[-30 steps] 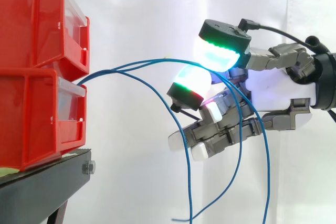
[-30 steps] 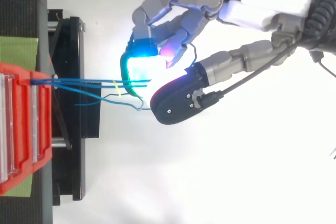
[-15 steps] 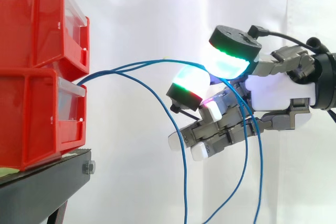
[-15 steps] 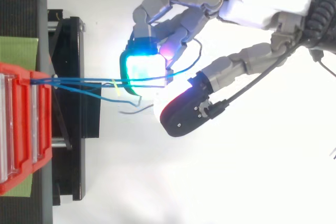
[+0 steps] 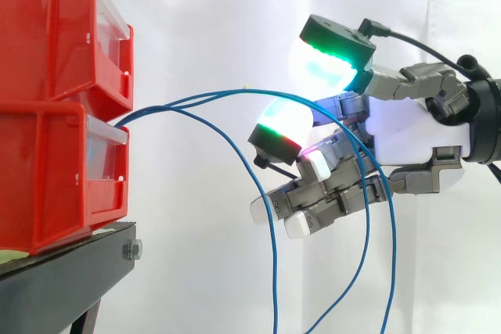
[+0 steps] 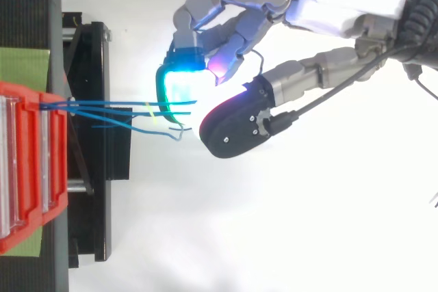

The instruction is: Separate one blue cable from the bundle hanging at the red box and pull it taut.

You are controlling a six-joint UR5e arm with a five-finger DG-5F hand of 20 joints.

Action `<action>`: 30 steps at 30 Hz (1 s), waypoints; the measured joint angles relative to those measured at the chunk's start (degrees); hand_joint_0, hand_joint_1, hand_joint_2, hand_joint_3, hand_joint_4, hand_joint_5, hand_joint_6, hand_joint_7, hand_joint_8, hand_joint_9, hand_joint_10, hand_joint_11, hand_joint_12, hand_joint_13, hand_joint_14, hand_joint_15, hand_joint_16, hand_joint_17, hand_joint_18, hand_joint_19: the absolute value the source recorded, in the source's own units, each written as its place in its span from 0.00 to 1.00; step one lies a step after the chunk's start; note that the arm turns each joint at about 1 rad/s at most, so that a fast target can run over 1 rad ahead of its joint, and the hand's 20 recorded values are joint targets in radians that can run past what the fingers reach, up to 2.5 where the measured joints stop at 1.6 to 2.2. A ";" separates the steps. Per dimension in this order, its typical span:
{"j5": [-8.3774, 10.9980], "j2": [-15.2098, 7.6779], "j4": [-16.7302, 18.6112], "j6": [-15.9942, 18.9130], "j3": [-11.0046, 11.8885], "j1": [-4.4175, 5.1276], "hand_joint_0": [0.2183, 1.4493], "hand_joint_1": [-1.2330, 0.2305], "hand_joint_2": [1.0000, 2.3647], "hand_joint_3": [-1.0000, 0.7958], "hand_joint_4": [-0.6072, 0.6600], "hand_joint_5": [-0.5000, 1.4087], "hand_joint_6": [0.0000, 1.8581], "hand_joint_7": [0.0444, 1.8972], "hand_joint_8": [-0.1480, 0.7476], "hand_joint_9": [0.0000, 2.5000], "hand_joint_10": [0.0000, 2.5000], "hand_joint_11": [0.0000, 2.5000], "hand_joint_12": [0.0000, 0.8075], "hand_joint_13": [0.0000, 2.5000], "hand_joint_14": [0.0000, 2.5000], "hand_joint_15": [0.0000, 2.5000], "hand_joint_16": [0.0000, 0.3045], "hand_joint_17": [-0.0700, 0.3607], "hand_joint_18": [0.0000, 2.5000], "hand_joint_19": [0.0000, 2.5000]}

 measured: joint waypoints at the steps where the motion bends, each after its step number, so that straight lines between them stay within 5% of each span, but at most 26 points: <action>1: 0.00 0.00 0.00 0.00 0.00 0.02 0.33 0.38 0.00 0.29 0.54 0.17 0.49 0.57 0.49 0.42 0.01 0.29 0.36 0.23 0.00 0.09 0.12 0.35 0.20 0.14; 8: -0.05 0.00 -0.05 0.00 0.00 0.02 0.36 0.30 0.01 0.37 0.51 0.17 0.50 0.57 0.49 0.41 0.01 0.28 0.37 0.23 0.00 0.09 0.12 0.35 0.20 0.14; 19: 0.04 0.00 -0.10 0.00 0.00 0.02 0.44 0.23 0.00 0.28 0.49 0.16 0.50 0.56 0.46 0.40 0.01 0.29 0.37 0.23 0.00 0.08 0.12 0.35 0.21 0.13; 26: 0.00 0.00 -0.09 0.00 0.00 0.01 0.31 0.21 0.00 0.28 0.53 0.17 0.50 0.55 0.46 0.41 0.01 0.29 0.36 0.23 0.00 0.09 0.12 0.35 0.20 0.14; 30: -0.02 0.00 -0.13 0.00 0.00 0.01 0.23 0.27 0.00 0.28 0.55 0.17 0.50 0.53 0.50 0.42 0.01 0.28 0.38 0.23 0.00 0.09 0.13 0.37 0.21 0.14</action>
